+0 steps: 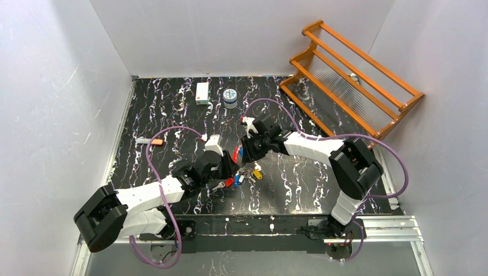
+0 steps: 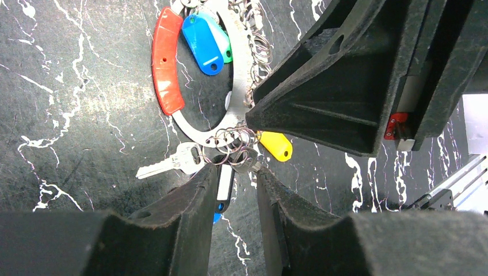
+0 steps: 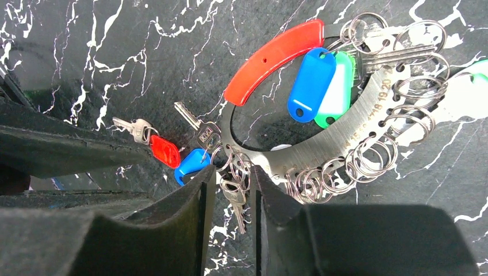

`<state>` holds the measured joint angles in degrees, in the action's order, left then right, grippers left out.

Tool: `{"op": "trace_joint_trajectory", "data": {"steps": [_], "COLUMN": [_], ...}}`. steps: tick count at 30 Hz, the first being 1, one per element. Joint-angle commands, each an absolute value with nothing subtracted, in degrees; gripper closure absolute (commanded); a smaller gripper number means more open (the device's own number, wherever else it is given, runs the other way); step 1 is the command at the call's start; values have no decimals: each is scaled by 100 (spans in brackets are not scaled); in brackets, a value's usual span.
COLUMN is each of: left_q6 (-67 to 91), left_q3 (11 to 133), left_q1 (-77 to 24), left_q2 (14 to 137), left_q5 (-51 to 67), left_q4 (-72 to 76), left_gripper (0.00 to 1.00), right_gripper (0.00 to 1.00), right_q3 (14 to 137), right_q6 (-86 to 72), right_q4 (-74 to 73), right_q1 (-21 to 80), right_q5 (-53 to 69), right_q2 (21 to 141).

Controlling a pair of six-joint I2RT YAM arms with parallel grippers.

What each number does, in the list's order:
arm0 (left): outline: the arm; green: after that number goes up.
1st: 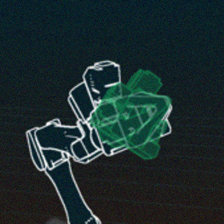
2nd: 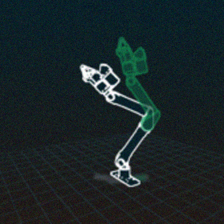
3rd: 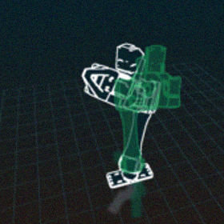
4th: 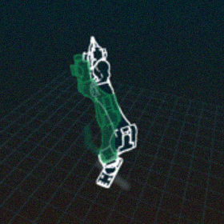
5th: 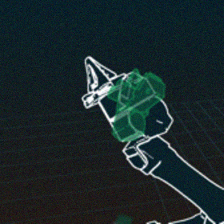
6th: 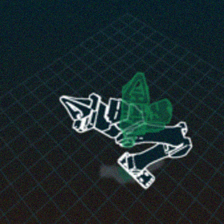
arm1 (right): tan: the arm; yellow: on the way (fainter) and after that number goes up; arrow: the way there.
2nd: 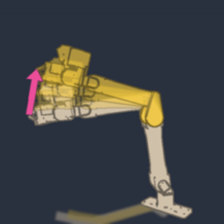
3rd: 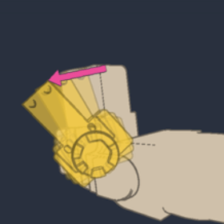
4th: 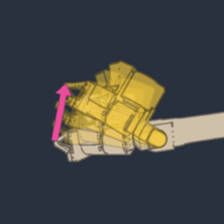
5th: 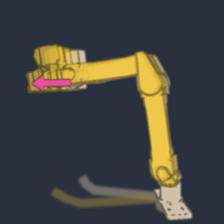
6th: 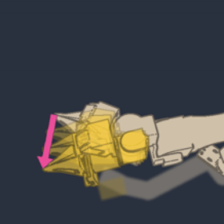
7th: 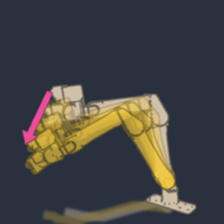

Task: Put the keys on the keyring

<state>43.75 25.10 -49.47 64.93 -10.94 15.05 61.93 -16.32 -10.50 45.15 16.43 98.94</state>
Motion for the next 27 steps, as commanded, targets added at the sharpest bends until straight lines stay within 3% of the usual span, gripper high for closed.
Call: {"op": "trace_joint_trajectory", "data": {"steps": [1, 8, 27], "left_q6": [4408, 4429, 4443], "left_q3": [2444, 2417, 2382], "left_q1": [-4975, -4977, -4977], "left_q2": [6370, 6334, 6319], "left_q5": [-1134, -1143, -1160], "left_q4": [1546, 1538, 1542], "left_gripper": [69, 69, 69], "right_gripper": [66, 71, 69], "right_q3": [6089, 5952, 6065], "right_q6": [-1644, -1802, -1854], "right_q4": [-1032, -942, -964], "right_q1": [4537, 4544, 4544], "right_q5": [1713, 1939, 1827], "right_q2": [9774, 9957, 10418]}}
